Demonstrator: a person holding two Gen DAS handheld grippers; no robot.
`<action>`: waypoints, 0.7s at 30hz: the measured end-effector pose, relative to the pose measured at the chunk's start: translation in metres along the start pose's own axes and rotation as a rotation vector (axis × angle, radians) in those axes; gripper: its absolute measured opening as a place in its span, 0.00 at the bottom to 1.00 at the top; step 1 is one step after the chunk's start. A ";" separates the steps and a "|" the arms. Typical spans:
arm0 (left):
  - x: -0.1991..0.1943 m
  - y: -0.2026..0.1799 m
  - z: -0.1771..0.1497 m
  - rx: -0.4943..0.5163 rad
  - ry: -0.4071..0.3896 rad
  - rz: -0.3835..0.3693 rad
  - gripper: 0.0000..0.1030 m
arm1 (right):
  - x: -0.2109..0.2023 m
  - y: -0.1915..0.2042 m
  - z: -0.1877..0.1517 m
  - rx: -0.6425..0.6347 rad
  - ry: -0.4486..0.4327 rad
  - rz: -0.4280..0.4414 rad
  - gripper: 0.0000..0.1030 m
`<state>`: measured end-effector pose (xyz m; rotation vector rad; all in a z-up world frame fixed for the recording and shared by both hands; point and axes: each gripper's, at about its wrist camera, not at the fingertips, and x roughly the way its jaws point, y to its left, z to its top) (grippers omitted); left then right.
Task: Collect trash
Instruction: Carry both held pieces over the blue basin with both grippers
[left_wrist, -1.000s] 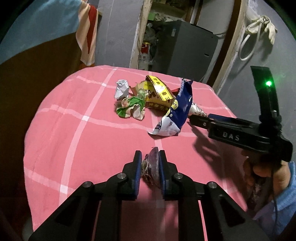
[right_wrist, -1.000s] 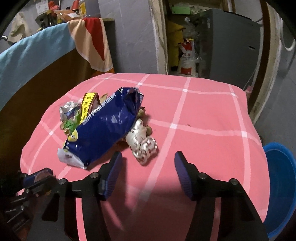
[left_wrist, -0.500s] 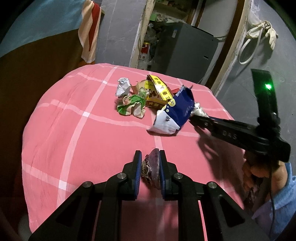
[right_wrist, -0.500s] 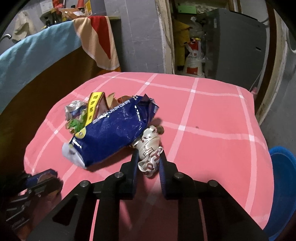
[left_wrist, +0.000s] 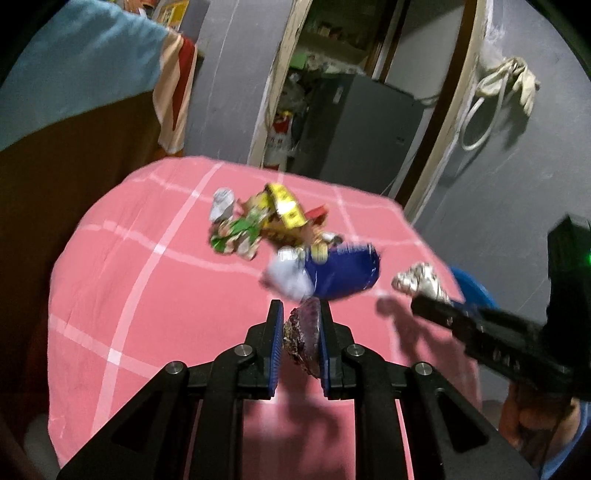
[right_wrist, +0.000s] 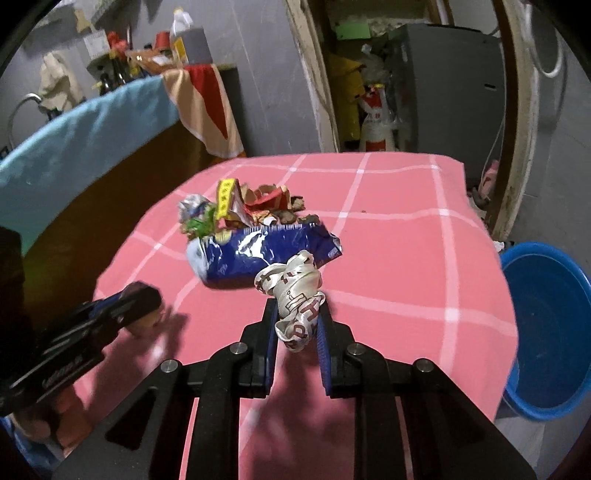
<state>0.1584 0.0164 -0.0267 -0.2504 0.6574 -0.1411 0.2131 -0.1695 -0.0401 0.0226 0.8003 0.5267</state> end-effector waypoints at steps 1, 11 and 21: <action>-0.002 -0.002 0.002 0.001 -0.013 -0.005 0.13 | -0.010 0.001 -0.002 0.000 -0.029 0.004 0.17; -0.031 -0.066 0.034 0.090 -0.260 -0.107 0.13 | -0.094 -0.010 0.002 -0.014 -0.369 -0.057 0.17; -0.018 -0.162 0.055 0.197 -0.368 -0.282 0.14 | -0.163 -0.060 0.000 0.024 -0.599 -0.298 0.18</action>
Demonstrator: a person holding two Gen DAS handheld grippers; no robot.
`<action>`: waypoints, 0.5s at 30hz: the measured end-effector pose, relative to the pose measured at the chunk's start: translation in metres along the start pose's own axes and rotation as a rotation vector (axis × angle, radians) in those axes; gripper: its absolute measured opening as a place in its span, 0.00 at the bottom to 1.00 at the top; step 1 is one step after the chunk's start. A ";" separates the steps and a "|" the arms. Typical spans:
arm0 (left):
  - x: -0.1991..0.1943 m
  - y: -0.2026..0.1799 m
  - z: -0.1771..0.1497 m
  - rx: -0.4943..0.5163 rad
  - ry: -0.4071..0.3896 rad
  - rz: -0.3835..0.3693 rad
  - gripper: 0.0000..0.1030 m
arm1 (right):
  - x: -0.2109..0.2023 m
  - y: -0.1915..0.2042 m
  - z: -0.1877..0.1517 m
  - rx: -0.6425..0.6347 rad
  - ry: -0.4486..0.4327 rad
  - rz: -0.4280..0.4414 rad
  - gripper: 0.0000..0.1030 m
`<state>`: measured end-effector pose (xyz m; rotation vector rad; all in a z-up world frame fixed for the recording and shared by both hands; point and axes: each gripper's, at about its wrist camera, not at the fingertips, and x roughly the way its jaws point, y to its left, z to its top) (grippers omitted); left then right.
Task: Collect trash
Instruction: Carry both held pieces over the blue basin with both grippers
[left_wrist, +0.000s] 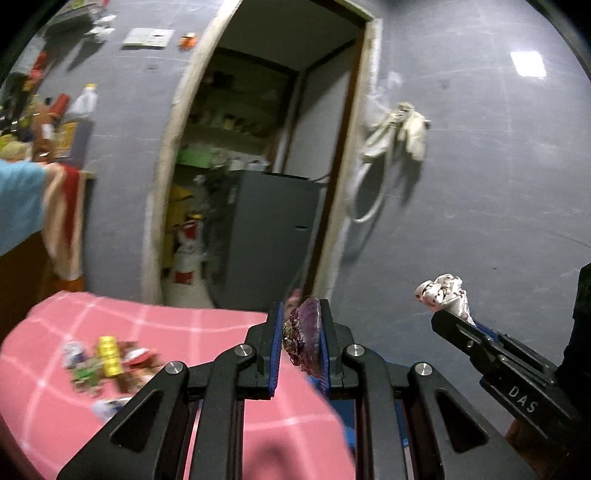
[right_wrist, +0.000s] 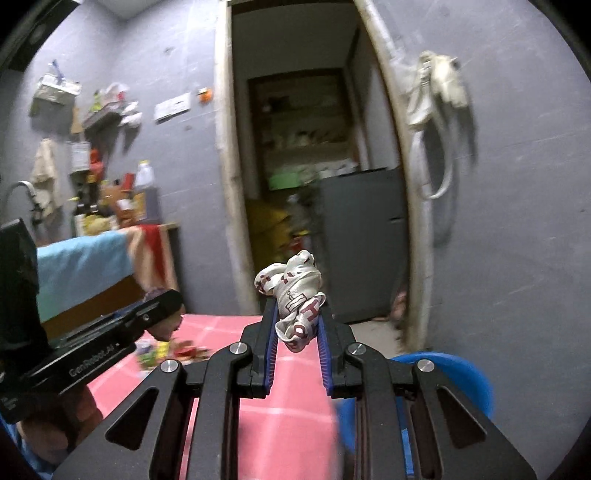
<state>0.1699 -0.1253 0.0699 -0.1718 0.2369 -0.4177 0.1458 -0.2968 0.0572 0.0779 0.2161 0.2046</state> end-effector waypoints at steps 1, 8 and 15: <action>0.008 -0.008 0.000 0.008 0.004 -0.017 0.14 | -0.001 -0.007 0.000 0.001 -0.001 -0.021 0.18; 0.065 -0.045 -0.015 0.038 0.086 -0.106 0.14 | -0.001 -0.061 -0.018 0.052 0.040 -0.146 0.18; 0.118 -0.057 -0.042 0.036 0.240 -0.117 0.14 | 0.009 -0.096 -0.051 0.115 0.113 -0.203 0.19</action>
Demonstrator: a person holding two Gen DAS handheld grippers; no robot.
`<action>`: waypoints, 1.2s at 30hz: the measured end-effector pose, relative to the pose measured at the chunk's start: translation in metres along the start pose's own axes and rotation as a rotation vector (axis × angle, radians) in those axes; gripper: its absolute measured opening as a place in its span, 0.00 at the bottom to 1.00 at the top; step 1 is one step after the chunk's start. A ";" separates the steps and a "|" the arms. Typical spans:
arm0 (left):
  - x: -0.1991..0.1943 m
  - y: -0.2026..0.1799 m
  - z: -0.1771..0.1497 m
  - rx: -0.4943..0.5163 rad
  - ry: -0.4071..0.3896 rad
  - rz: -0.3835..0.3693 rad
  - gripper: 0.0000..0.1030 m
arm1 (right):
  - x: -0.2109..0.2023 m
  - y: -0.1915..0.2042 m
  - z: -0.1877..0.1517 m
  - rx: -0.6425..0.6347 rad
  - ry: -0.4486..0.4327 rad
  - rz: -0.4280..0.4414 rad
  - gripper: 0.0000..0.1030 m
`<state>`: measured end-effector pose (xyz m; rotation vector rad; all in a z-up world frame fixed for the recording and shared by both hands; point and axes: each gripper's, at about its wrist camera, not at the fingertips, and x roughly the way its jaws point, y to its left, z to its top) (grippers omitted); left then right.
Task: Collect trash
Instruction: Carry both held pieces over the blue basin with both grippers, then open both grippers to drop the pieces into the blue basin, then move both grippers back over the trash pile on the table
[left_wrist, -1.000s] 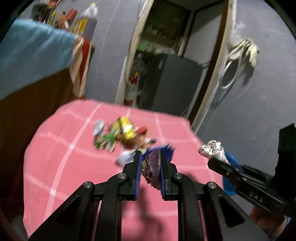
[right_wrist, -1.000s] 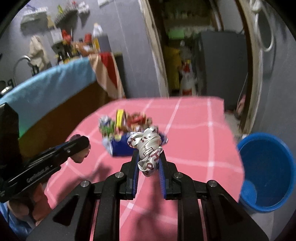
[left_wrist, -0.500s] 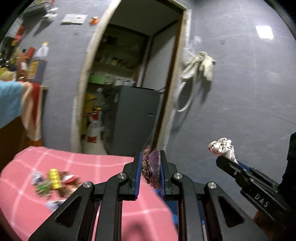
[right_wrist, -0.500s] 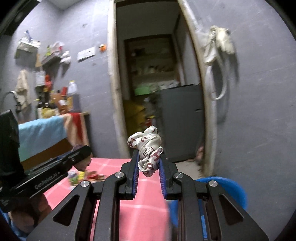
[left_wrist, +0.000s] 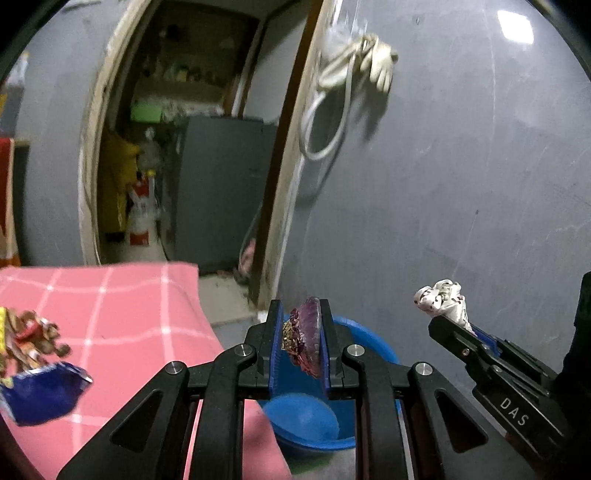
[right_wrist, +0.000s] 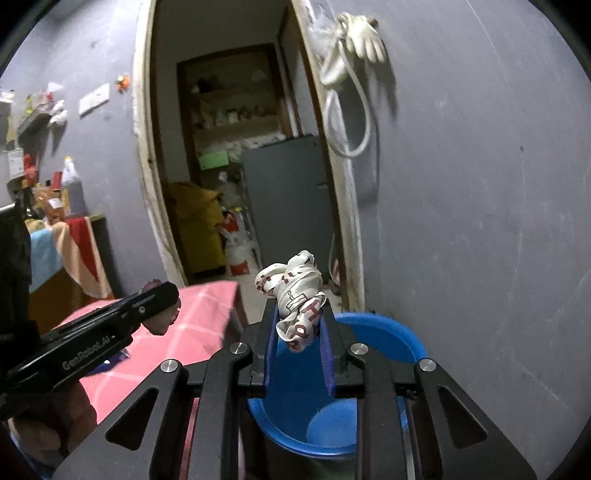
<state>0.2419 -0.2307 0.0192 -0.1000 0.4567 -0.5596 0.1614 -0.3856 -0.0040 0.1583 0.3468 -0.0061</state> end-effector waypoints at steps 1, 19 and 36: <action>0.003 0.001 -0.007 -0.004 0.016 0.000 0.14 | 0.003 -0.004 -0.002 0.008 0.012 -0.005 0.19; 0.086 0.016 -0.051 -0.069 0.325 -0.005 0.26 | 0.053 -0.041 -0.040 0.149 0.248 -0.052 0.21; 0.011 0.038 -0.021 -0.067 0.134 0.089 0.74 | 0.013 -0.024 -0.006 0.112 0.101 -0.054 0.52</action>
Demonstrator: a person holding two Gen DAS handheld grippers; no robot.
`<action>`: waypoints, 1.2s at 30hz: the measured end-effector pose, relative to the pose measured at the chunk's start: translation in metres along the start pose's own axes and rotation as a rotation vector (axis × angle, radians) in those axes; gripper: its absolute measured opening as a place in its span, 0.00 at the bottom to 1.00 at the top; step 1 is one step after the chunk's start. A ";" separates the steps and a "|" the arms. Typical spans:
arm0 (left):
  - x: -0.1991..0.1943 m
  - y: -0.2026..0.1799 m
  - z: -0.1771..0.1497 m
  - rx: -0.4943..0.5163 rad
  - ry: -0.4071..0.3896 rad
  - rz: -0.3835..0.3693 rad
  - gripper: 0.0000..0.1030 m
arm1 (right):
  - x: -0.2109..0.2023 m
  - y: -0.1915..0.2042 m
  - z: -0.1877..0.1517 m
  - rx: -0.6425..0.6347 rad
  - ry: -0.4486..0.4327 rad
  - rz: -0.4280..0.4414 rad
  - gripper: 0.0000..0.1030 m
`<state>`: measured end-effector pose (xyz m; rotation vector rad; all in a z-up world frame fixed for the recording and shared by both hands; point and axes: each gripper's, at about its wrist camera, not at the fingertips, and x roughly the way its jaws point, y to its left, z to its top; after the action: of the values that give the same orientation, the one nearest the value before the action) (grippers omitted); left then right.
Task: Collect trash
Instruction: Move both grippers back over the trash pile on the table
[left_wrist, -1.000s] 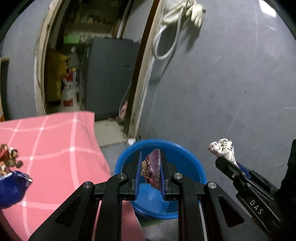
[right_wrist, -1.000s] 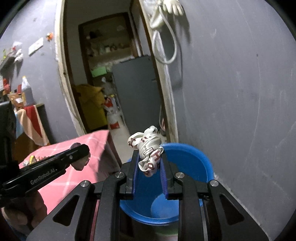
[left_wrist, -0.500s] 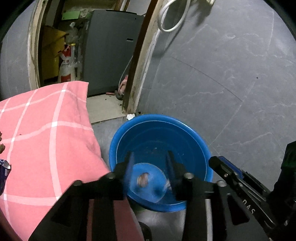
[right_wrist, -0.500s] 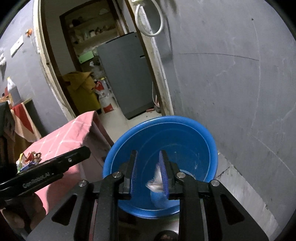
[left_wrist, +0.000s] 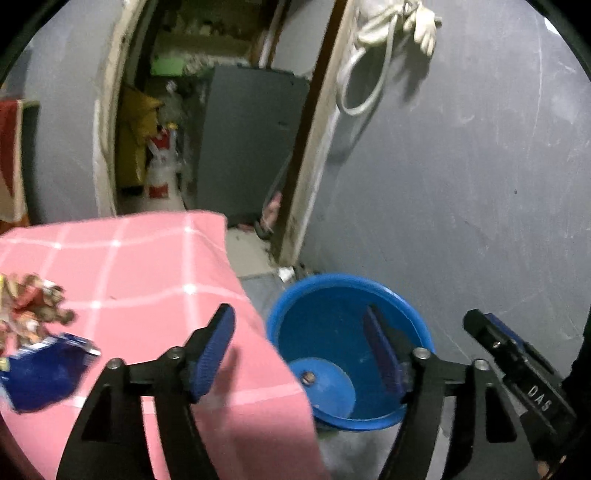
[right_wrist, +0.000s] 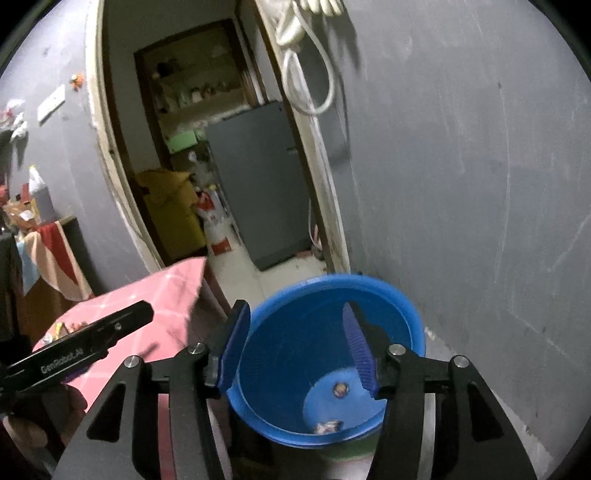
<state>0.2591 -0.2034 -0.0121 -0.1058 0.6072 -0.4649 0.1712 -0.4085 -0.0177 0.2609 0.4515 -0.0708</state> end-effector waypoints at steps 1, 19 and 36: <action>-0.009 0.004 0.002 -0.002 -0.027 0.011 0.77 | -0.004 0.005 0.003 -0.009 -0.016 0.006 0.60; -0.151 0.064 0.001 -0.009 -0.334 0.187 0.95 | -0.063 0.107 0.023 -0.150 -0.269 0.164 1.00; -0.231 0.138 -0.037 -0.033 -0.419 0.421 0.95 | -0.069 0.199 -0.004 -0.233 -0.264 0.311 1.00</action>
<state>0.1247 0.0250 0.0478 -0.0997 0.2128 -0.0178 0.1323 -0.2146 0.0558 0.0878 0.1507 0.2480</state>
